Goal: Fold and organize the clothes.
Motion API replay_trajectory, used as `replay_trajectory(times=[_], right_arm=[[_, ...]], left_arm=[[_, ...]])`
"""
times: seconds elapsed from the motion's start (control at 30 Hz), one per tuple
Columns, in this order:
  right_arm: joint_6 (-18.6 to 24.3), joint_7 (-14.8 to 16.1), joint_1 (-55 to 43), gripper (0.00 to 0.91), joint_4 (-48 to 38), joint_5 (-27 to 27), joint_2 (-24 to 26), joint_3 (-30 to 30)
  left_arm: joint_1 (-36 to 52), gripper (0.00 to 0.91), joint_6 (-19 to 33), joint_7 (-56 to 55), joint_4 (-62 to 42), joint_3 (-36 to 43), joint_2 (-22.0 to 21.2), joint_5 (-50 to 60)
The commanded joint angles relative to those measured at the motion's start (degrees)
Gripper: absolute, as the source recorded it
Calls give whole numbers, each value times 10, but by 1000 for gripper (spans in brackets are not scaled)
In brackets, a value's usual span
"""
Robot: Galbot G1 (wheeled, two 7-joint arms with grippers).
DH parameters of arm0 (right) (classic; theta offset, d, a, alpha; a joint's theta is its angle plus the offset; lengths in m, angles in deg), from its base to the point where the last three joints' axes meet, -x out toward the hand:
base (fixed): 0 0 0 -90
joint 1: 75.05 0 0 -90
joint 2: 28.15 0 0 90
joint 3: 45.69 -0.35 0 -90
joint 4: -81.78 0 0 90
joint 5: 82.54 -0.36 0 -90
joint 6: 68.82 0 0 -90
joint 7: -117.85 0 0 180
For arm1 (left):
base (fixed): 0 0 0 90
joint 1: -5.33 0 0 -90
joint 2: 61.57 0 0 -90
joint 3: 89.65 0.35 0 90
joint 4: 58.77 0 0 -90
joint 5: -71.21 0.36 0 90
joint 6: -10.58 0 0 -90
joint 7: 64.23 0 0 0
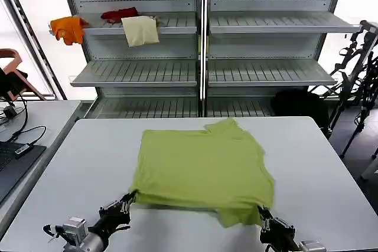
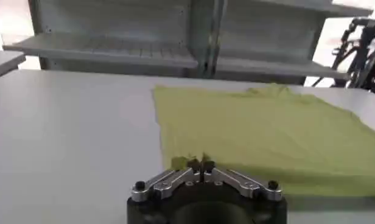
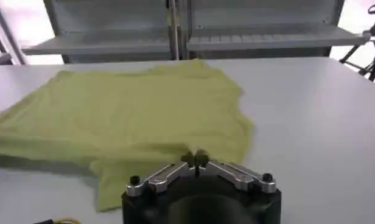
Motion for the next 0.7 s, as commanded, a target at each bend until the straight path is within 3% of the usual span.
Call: replay_trajectory(times=[0.03,0.23,0.7], right_arm=[[0,1,-44,0,-11,1,-9,-10],[0,20,-86,0,-57,31,-28,12],[-1,3,-181,0,-116,46,-43,52]], left_arm=[[51,0,-5,12,-20,-11,-20,-17],[70,0,-5,17,-56,5,-38,10],[91,0,-5,12,-79,24,-58,66]])
